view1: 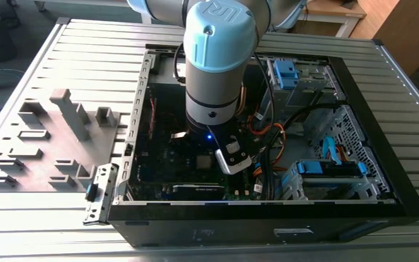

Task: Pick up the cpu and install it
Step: 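Place the cpu into insertion slot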

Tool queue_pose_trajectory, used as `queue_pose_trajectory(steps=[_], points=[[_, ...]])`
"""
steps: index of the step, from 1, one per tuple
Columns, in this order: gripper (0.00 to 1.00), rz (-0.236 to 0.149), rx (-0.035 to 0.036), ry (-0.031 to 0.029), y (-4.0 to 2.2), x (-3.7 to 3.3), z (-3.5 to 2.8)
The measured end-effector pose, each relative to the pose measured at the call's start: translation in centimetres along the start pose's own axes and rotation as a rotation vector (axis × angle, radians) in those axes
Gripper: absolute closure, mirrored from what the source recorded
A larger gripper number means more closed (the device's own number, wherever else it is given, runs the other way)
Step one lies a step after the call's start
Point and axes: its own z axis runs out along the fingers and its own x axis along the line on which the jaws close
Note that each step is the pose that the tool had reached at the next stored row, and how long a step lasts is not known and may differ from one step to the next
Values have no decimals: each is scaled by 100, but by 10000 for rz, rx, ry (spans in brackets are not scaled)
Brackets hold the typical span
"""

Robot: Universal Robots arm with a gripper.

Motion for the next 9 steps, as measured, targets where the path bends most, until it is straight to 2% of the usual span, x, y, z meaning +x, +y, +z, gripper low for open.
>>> queue_pose_trajectory(steps=[6,7,9], points=[[53,-1,-2,-1,0,0,2],[47,0,-1,-1,0,0,2],[47,0,0,0,0,0,2]])
